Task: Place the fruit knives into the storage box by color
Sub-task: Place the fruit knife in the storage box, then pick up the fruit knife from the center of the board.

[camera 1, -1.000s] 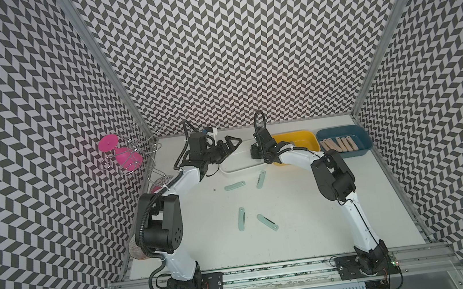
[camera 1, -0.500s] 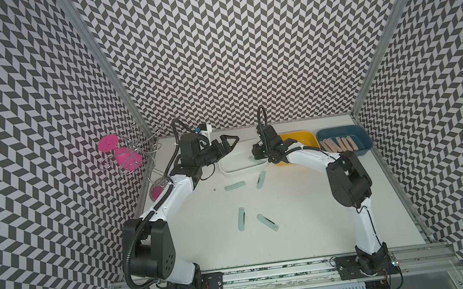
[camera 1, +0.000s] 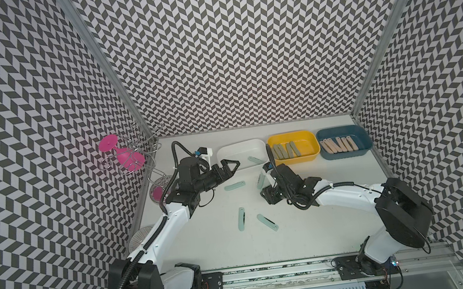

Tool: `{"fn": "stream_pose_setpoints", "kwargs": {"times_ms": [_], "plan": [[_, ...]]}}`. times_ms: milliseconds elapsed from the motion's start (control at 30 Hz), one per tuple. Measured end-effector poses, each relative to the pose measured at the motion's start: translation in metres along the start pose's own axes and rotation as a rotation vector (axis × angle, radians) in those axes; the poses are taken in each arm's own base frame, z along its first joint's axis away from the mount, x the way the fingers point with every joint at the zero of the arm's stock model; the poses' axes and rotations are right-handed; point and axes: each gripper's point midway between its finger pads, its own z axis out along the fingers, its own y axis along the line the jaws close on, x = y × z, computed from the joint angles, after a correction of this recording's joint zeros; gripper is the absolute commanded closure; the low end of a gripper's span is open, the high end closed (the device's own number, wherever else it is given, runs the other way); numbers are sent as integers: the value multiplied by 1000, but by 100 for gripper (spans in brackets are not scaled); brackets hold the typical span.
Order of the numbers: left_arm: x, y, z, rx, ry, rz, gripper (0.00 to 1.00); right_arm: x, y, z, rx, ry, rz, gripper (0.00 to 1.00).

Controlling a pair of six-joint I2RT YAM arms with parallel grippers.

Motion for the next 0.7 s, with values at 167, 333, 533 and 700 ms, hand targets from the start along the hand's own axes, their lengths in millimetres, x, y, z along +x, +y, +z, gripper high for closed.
{"fn": "stream_pose_setpoints", "kwargs": {"times_ms": [167, 333, 533, 700], "plan": [[30, 1, -5, 1, 34, -11, 0, 53, 18, 0, -10, 81, -83, 37], [42, 4, -4, -8, 53, -27, 0, 79, 30, 0, -17, 114, -133, 37], [41, 4, -4, -14, 47, -34, 0, 85, 39, 4, -9, 108, -163, 38], [41, 5, -4, -17, 44, -35, 0, 90, 44, 13, 34, 110, -208, 43]]}}
